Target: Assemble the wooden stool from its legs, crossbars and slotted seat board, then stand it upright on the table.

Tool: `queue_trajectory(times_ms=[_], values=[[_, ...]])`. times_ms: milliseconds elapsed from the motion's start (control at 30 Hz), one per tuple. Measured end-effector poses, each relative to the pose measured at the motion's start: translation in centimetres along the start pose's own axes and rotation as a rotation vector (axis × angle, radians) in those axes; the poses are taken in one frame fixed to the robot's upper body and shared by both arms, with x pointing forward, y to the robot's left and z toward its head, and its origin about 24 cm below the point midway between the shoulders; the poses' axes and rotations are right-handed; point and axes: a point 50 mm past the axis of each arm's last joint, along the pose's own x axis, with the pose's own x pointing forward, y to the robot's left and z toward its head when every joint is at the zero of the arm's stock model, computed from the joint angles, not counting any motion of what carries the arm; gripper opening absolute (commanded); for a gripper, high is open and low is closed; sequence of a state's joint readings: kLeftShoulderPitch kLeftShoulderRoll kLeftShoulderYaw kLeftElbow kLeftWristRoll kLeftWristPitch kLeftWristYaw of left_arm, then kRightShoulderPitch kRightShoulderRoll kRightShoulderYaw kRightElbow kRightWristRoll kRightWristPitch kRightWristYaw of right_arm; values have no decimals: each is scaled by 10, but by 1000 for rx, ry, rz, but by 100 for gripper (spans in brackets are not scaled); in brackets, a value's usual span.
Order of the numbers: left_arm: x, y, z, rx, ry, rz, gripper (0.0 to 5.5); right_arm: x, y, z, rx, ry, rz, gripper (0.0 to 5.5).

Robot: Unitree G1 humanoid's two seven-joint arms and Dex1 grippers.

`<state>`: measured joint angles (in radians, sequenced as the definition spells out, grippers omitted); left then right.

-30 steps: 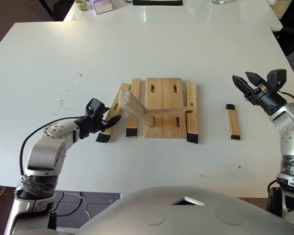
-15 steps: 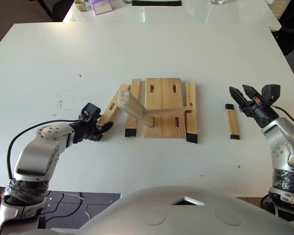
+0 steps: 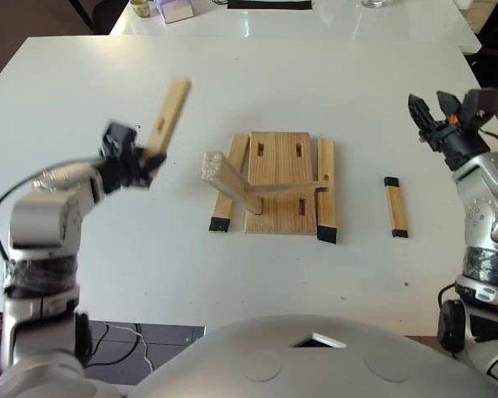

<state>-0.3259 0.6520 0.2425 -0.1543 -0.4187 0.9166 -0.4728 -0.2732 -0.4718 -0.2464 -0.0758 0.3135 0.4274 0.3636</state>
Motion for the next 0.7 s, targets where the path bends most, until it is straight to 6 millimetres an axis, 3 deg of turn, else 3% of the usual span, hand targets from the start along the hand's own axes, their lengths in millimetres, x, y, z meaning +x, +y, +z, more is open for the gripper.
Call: queue_trajectory(times_ms=[100, 133, 200, 267, 333, 400, 467, 533, 700], values=[[4, -12, 63, -86, -296, -97, 207, 27, 11, 33, -120, -85, 26, 302], [1, -23, 90, -119, -429, -195, 207, 41, 17, 55, -165, -146, 37, 302], [-9, -43, 122, -136, -594, -374, 207, 60, 26, 92, -188, -243, 80, 302], [-25, -64, 142, -90, -701, -577, 207, 72, 41, 126, -8, -281, 256, 302], [-30, -72, 144, -64, -720, -684, 207, 73, 61, 144, 155, -287, 474, 302], [-34, -79, 141, -8, -692, -822, 207, 65, 82, 155, 318, -238, 812, 302], [-39, -85, 138, 48, -668, -921, 207, 56, 92, 166, 341, -233, 1007, 302], [-42, -86, 130, 95, -620, -992, 207, 46, 93, 169, 317, -212, 1156, 302], [-40, -87, 116, 120, -548, -1088, 207, 32, 81, 173, 304, -205, 1312, 322]])
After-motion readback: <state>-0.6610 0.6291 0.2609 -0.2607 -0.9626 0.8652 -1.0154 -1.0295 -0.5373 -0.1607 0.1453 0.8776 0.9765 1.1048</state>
